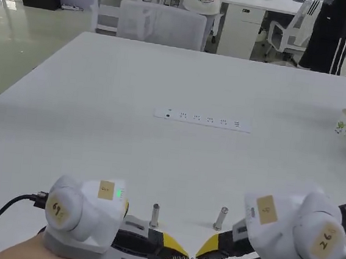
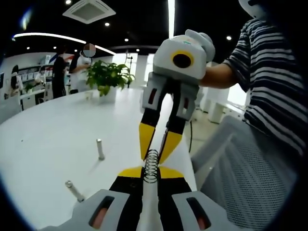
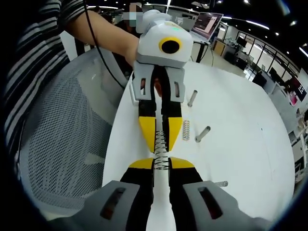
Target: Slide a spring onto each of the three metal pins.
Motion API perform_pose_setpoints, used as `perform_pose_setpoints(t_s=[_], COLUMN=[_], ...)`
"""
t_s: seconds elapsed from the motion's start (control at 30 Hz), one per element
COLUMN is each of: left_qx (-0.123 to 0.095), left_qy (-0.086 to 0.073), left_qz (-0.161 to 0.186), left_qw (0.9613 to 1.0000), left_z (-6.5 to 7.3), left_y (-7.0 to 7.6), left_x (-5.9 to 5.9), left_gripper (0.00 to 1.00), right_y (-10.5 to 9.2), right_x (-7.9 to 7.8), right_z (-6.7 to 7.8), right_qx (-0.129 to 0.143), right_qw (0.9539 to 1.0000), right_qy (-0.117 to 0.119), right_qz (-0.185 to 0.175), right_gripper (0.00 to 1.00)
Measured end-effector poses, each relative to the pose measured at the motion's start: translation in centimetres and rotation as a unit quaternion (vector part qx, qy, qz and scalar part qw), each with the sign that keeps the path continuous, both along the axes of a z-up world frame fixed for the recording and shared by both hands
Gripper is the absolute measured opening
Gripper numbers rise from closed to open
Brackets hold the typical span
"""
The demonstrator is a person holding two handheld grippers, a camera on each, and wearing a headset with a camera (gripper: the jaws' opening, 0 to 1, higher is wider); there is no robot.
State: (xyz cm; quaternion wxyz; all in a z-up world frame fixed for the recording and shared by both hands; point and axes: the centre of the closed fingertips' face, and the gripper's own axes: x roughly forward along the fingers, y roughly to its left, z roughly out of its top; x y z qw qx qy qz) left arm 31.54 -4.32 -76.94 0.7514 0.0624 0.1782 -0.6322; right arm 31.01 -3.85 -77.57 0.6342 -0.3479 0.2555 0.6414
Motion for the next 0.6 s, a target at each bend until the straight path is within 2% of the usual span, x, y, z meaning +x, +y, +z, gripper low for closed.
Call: perform_pose_setpoints(t_s=[0.37,0.6], left_qx=[0.002,0.01], left_qy=[0.004,0.003], left_qz=[-0.009,-0.015], left_qw=[0.9999,0.9998], left_z=[-0.1,-0.2], left_y=[0.1,0.1], left_x=[-0.2,-0.5], left_gripper=[0.02,0.02], right_y=[-1.0,-0.8], right_x=[-0.2,-0.4], right_z=[-0.4,-0.3], right_qx=[-0.002,0.003], right_qw=[1.0,1.0], right_qy=[0.001,0.001], right_qz=[-0.003,0.003], right_gripper=[0.1,0.08])
